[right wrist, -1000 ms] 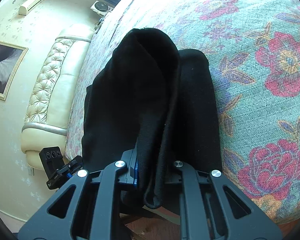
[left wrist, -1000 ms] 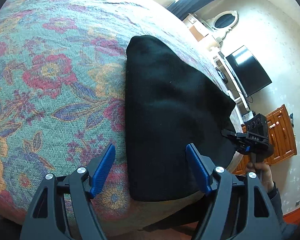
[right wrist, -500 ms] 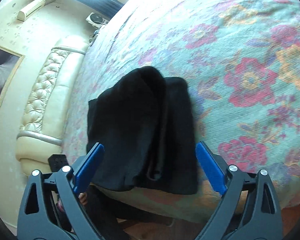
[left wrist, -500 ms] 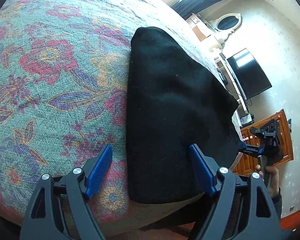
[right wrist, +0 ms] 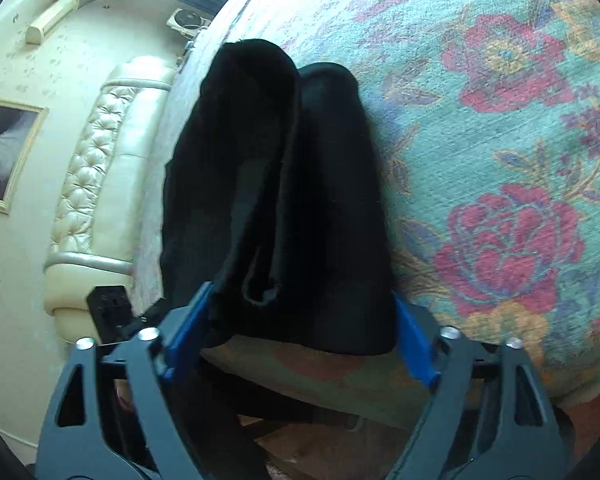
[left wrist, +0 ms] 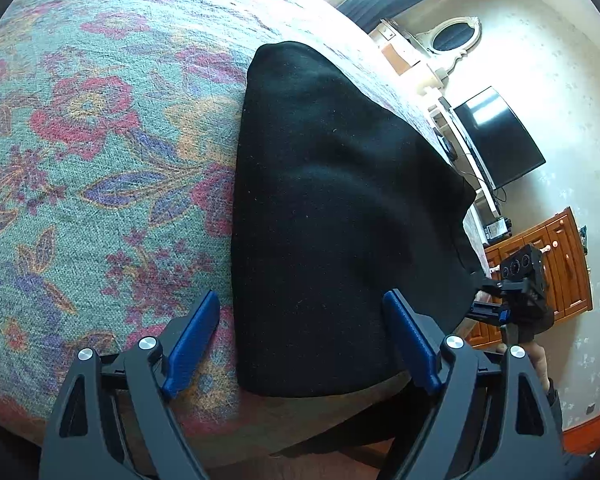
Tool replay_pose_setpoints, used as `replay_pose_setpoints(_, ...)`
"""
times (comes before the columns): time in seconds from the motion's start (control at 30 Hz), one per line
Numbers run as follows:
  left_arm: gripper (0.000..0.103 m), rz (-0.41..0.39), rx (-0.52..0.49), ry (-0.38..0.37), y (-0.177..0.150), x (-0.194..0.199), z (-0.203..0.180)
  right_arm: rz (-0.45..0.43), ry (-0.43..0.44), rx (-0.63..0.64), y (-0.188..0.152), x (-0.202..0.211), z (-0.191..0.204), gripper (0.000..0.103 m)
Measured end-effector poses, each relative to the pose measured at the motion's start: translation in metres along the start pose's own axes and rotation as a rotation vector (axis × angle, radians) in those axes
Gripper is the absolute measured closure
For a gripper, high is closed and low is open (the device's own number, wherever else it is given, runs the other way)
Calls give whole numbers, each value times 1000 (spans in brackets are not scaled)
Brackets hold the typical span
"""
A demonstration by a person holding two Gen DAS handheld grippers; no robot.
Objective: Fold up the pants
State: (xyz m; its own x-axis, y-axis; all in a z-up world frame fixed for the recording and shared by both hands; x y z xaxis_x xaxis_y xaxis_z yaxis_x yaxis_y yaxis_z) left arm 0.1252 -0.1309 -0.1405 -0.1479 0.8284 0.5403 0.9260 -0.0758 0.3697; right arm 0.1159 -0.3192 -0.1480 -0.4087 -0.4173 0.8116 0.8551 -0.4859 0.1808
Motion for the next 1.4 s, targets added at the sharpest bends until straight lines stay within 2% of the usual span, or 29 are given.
replay_pose_setpoints(0.07,17,0,12,-6,0,0,-1,-2,6,11,-3,1,-4,47)
replay_pose_setpoints(0.17,16,8,40,-43,-2,-2,-6,1,56,-10,-6,0,-13,52)
replay_pose_setpoints(0.3,12,13,98,-89,-2,-7,-3,3,73,-14,-3,-1,-14,52)
replay_pose_setpoints(0.43,11,3,87,-155,-2,-4,0,3,89,-14,-2,0,-18,52)
replay_pose_setpoints(0.53,11,10,79,-169,-1,-4,0,3,102,-21,-2,0,-21,52)
replay_pose_setpoints(0.6,11,13,67,-157,-1,-2,0,3,107,-23,-2,1,-23,51)
replay_pose_setpoints(0.7,13,16,-18,-81,-4,-5,-7,2,110,-25,-3,2,-26,51)
replay_pose_setpoints(0.73,32,14,-60,-33,-5,-6,-7,1,111,-25,-2,3,-27,51)
replay_pose_setpoints(0.77,36,19,-89,-6,-7,-6,-5,1,114,-27,-2,3,-27,51)
replay_pose_setpoints(0.87,49,3,-62,-31,-6,-1,-1,3,123,-17,-2,5,-28,55)
replay_pose_setpoints(0.93,50,0,-46,-38,-5,0,1,0,133,-22,-2,7,-31,58)
replay_pose_setpoints(1.07,48,-4,-87,-6,-8,-3,0,6,179,-41,-2,5,-41,63)
replay_pose_setpoints(1.4,40,-8,-97,-16,-4,-2,-1,9,203,-46,-1,8,-47,65)
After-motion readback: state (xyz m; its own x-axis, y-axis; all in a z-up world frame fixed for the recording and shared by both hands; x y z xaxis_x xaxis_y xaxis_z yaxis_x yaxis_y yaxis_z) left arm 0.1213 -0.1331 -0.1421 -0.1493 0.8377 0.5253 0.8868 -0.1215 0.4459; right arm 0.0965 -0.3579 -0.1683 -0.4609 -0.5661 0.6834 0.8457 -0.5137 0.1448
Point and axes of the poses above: each gripper's, at about its wrist camera, not at the fingertips, and x roughly against the way its jaws point, z to its left, y to its top, the point moved 10 cm from there along -x, roughly the way its jaws point, and after that the axes turned 13 degrees about -y, right-handed, at the moved point
